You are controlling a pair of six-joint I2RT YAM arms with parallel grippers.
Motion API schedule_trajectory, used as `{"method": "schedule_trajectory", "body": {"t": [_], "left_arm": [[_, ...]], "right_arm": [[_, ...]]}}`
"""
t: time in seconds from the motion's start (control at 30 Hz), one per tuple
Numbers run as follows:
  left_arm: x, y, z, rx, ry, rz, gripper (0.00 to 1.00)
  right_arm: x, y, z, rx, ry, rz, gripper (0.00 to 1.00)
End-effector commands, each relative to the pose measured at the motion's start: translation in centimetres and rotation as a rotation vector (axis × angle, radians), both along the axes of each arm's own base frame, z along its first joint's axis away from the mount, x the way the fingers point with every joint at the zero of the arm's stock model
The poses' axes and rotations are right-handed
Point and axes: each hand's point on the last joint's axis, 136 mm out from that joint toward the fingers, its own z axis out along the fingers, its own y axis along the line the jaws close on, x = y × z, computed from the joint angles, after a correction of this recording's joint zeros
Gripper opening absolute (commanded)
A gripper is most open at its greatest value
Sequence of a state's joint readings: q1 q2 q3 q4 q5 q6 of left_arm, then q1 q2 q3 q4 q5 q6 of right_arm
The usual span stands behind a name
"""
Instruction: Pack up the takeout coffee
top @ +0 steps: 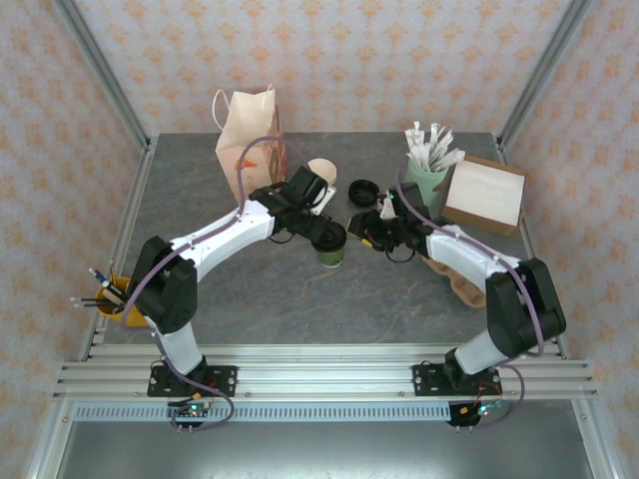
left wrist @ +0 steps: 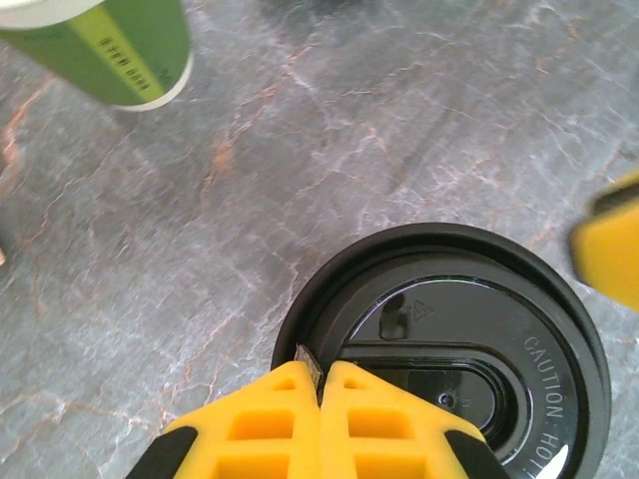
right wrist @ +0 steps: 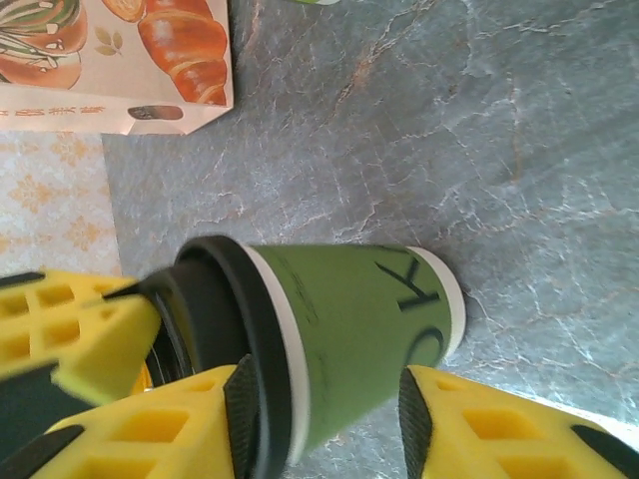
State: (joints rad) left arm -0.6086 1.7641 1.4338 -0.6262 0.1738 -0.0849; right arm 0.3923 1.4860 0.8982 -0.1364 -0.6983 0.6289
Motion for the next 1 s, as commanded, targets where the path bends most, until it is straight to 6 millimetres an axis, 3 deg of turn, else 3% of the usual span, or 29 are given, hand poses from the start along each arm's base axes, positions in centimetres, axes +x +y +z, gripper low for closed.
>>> {"method": "schedule_trajectory", "body": {"t": [0.0, 0.33, 0.47, 0.57, 0.7, 0.77, 0.87, 0.97], "left_arm": [[-2.2, 3.3, -1.8, 0.108, 0.109, 0.146, 0.0], [-2.9, 2.3, 1.0, 0.049, 0.072, 0.264, 0.0], [-2.9, 2.0, 1.3, 0.058, 0.067, 0.287, 0.0], [-2.9, 2.1, 1.3, 0.055, 0.064, 0.327, 0.0], [-2.8, 1.4, 1.8, 0.046, 0.046, 0.325, 0.0], [-2.6, 1.2, 2.0, 0.064, 0.034, 0.331, 0.0], [-2.2, 0.6, 2.1, 0.086, 0.026, 0.349, 0.0], [-1.7, -1.0, 2.0, 0.082, 0.016, 0.343, 0.0]], "right_arm": [[0.5, 0.2, 1.1, 0.058, -0.059, -0.043, 0.47], [-0.4, 2.3, 3.0, 0.203, -0.105, 0.063, 0.6], [-0.7, 2.7, 2.6, 0.188, -0.085, 0.096, 0.66], [-1.1, 2.9, 1.8, 0.176, -0.067, 0.112, 0.76], [-0.9, 1.8, 1.1, 0.128, -0.085, 0.051, 0.85], [-0.6, 1.3, 1.4, 0.106, -0.109, 0.02, 1.0], [-0.4, 0.0, 1.4, 0.03, -0.137, -0.016, 0.99], [-0.2, -2.8, 1.1, -0.082, -0.179, -0.116, 1.0]]}}
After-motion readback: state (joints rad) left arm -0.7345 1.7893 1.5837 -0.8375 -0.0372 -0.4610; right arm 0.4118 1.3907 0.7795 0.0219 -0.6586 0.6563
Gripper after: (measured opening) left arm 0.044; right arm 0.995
